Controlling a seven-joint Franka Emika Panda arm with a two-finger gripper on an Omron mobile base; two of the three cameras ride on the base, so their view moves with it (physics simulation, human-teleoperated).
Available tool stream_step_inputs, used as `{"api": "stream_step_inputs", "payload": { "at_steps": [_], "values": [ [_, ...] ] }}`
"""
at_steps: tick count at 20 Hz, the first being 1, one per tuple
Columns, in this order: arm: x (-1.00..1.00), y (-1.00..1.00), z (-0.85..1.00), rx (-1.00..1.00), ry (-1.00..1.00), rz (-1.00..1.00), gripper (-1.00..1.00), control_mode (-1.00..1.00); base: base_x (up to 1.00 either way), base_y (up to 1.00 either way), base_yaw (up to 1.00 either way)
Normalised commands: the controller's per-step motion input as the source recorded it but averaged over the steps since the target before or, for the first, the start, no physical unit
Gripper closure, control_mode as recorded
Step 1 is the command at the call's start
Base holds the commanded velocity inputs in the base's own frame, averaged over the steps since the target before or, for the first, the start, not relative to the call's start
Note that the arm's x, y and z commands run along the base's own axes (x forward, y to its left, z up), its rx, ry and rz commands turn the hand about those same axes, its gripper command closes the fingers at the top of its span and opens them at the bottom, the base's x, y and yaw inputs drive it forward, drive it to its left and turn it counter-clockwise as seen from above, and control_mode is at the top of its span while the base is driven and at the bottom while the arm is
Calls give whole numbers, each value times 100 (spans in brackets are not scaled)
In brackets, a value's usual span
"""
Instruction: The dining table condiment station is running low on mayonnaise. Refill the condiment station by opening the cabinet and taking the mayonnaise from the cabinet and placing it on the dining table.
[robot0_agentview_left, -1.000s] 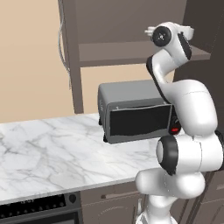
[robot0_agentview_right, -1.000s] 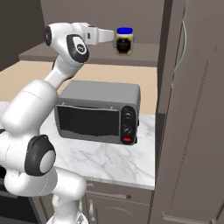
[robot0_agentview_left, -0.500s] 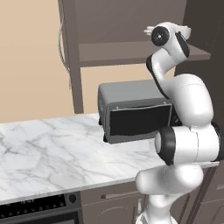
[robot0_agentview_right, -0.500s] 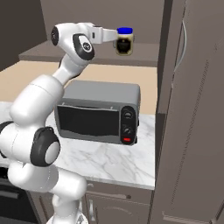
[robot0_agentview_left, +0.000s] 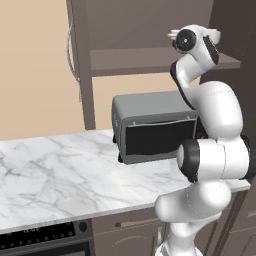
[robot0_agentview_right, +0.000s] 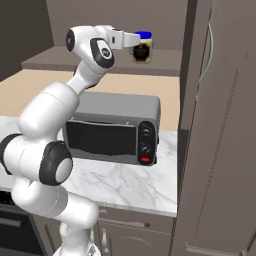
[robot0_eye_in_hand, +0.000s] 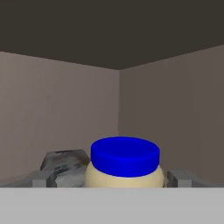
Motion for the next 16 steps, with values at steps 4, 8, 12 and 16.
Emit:
{"api": "stream_step_inputs", "payload": {
  "at_steps": [4, 8, 12, 16],
  "values": [
    [3, -24, 0, 0, 0, 0, -100, -100, 0, 0, 0],
    [9, -16, 0, 0, 0, 0, -100, -100, 0, 0, 0],
    [18, -8, 0, 0, 0, 0, -100, -100, 0, 0, 0],
    [27, -2, 0, 0, 0, 0, -100, -100, 0, 0, 0]
  ]
}}
